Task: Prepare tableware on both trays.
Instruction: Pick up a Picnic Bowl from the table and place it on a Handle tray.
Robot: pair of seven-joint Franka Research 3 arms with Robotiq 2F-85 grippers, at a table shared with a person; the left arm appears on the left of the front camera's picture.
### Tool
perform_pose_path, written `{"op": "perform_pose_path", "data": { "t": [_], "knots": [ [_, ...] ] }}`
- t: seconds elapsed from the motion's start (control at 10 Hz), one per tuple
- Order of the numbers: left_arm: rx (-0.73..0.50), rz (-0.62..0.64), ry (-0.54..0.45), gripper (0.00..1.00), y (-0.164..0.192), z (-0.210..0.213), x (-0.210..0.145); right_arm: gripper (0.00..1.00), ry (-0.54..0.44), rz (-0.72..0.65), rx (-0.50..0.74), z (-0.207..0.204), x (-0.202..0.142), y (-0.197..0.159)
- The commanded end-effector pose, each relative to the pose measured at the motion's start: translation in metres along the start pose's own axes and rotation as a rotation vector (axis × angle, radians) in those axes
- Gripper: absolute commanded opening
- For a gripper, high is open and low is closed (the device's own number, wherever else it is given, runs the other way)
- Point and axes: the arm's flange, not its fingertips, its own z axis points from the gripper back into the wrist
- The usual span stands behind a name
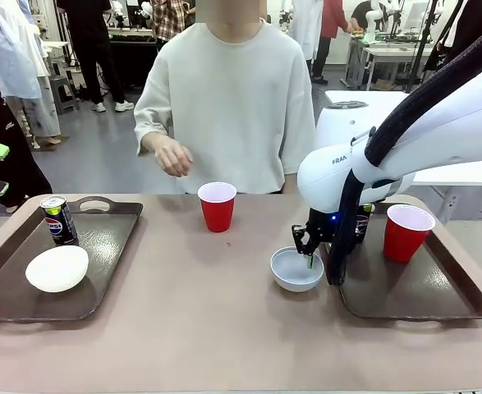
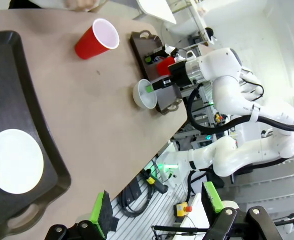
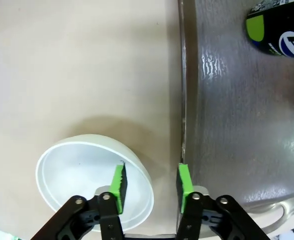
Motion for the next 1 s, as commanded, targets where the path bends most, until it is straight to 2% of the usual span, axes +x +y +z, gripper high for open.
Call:
{"op": "perform_pose_path", "data": {
  "t": [0.0, 0.1, 0.2, 0.6, 0.7, 0.9],
  "knots": [
    [-0.02, -0.019, -0.009, 0.95, 0.001, 0.001, 0.0, 0.22, 0.025, -0.01, 0.003, -0.002, 0.007, 0.004],
    [-0.02, -0.019, -0.009, 0.95, 0.001, 0.001, 0.0, 0.18, 0.029, -0.015, 0.002, -0.002, 0.008, 0.002],
    [-0.02, -0.019, -0.009, 0.95, 0.001, 0.001, 0.0, 0.02, 0.035, -0.015, 0.004, -0.002, 0.008, 0.003],
    [-0.02, -0.019, -0.009, 0.95, 0.001, 0.001, 0.0, 0.0, 0.033, -0.014, 0.011, 0.008, 0.005, -0.002],
    [-0.02, -0.019, -0.009, 0.95, 0.001, 0.001, 0.0, 0.0, 0.045, 0.009, -0.001, 0.029, -0.007, -0.006],
    [-0.02, -0.019, -0.009, 0.95, 0.001, 0.001, 0.0, 0.0, 0.004, 0.042, -0.003, 0.083, -0.034, -0.017]
  ]
}}
